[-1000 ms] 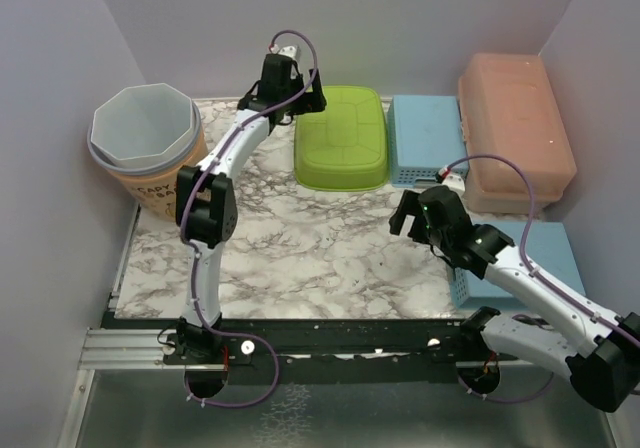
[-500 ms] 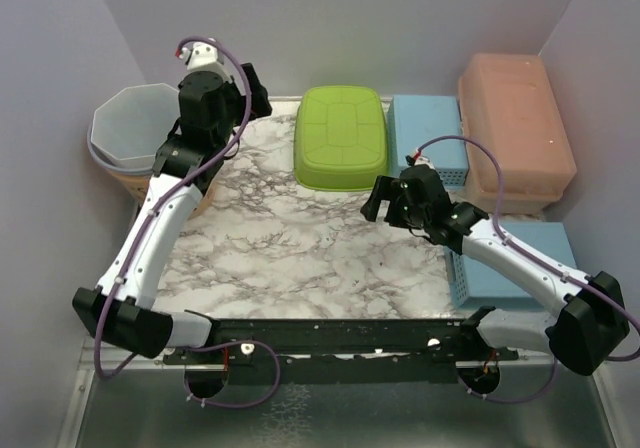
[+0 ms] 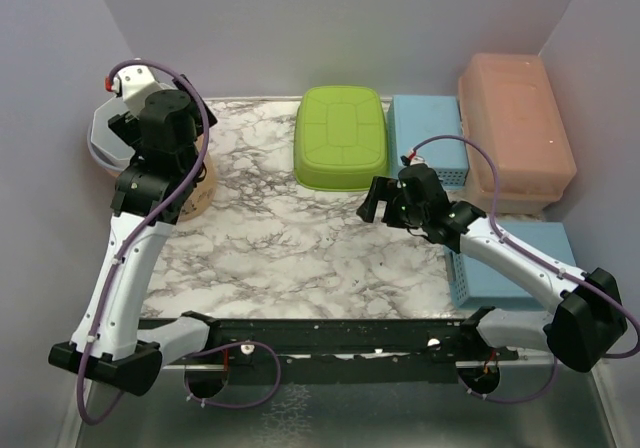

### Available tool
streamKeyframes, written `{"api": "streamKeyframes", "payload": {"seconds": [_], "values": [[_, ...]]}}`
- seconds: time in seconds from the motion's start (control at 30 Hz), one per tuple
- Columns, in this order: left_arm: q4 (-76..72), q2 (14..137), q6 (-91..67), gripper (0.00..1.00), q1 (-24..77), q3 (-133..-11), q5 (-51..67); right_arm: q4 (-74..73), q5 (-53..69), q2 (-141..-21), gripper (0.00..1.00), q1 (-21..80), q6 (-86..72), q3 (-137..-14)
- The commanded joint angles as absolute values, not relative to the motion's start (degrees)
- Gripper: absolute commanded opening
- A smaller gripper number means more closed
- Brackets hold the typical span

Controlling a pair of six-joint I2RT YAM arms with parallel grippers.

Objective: Turn the large container upside down

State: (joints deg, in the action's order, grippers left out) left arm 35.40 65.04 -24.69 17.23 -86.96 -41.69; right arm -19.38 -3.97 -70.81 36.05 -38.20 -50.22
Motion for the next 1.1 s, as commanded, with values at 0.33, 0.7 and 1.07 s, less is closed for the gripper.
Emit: {"api": "streamKeyframes", "payload": {"seconds": [0.33, 0.7, 1.07], "values": [[45.5, 71.7, -21.9, 0.99, -9.5, -94.0, -33.9, -19.3, -0.9, -68.2, 0.97, 36.2, -38.1, -50.2], [42.2, 72.9, -26.7, 0.99, -14.6, -90.1, -34.7, -21.3, -1.4, -69.3, 0.97, 36.2, -38.3, -50.2], [38.1, 76.8, -25.7, 0.96, -14.8, -88.2, -35.7, -27.9, -0.3, -75.6, 0.97, 36.3, -39.9, -56.8]]}}
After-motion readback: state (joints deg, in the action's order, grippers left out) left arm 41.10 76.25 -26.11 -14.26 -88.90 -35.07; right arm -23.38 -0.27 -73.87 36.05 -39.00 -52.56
